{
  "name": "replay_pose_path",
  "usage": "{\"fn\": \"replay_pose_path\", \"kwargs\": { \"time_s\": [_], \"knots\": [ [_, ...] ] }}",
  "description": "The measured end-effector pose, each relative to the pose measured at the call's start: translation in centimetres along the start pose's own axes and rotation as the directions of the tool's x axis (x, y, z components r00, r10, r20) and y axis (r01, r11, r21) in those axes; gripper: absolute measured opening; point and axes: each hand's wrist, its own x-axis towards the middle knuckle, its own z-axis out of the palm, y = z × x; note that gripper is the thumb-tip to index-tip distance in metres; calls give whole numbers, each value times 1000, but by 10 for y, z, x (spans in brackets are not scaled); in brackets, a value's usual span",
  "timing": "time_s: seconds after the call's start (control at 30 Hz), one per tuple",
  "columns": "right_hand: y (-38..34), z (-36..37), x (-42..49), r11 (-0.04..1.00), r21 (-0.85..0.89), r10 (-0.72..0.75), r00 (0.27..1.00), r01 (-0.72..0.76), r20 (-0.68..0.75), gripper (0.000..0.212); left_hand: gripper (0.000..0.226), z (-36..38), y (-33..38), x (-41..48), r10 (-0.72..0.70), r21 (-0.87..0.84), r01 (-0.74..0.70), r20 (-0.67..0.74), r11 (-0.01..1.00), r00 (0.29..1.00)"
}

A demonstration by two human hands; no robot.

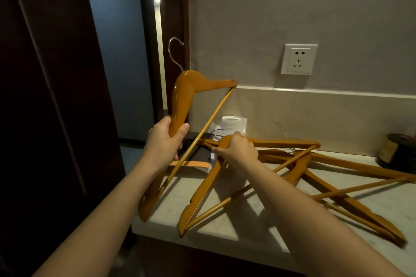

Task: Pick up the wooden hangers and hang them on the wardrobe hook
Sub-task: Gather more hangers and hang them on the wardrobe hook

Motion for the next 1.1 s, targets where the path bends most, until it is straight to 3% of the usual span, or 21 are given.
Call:
{"fn": "replay_pose_path", "kwargs": {
  "time_s": [0.2,0.33,0.43,0.5,0.67,0.87,1.1],
  "knots": [
    [-9,6,0,988,87,125,992,-124,-6,67,13,0,-11,-2,-8,-48,8,2,999,1000],
    [-3,-13,3,930,313,201,980,-194,8,58,12,0,-13,-1,-23,-76,22,-8,997,1000],
    [1,-43,-5,785,585,196,978,-203,76,80,13,3,-8,0,-14,-115,14,-5,993,1000],
    [1,-64,-17,675,708,173,977,-208,121,82,13,8,-4,-3,-13,-150,15,17,989,1000],
    [13,-97,-36,433,867,272,953,-246,135,48,13,19,11,-9,9,-199,2,58,980,998],
    [25,-123,-59,402,901,270,961,-165,55,39,16,26,40,-21,34,-204,-18,75,979,997],
    [42,-155,-111,430,902,31,999,22,-40,17,15,15,74,-59,20,-147,-21,-5,989,1000]
  ]
}}
